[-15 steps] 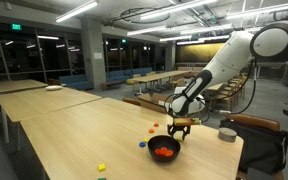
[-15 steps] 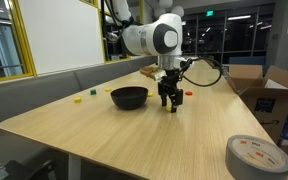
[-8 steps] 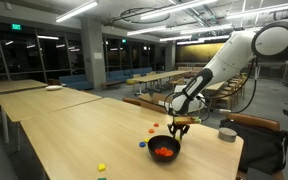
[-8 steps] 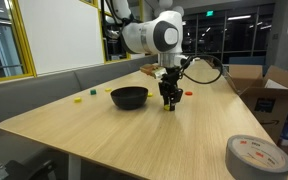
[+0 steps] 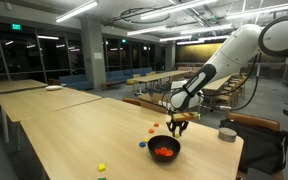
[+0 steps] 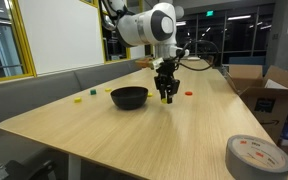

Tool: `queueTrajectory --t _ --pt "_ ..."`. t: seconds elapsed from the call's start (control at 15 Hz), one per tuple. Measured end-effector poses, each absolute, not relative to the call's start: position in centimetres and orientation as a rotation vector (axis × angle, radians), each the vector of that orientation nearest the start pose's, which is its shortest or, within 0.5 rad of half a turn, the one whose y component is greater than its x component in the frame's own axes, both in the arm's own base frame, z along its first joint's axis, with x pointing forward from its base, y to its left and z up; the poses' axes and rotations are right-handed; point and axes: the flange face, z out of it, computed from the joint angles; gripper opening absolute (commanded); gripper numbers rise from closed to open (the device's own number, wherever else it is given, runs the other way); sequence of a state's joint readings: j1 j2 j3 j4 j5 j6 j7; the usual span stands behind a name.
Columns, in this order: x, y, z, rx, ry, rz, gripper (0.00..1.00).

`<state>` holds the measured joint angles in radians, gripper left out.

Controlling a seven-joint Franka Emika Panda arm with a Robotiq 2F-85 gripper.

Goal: Pick up the yellow, blue and orange objects from the table and put them in the bowl

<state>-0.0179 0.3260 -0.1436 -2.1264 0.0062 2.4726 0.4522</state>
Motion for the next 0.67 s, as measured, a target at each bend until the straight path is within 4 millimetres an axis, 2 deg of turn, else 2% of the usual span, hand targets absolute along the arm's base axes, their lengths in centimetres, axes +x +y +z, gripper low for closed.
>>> queueTrajectory --t 0.4,0.67 --pt "57.4 -4.6 32.0 -3.116 0.817 -0.115 0.25" --pt "57.8 -0.6 34.2 -3.131 0.704 -0.129 0.25"
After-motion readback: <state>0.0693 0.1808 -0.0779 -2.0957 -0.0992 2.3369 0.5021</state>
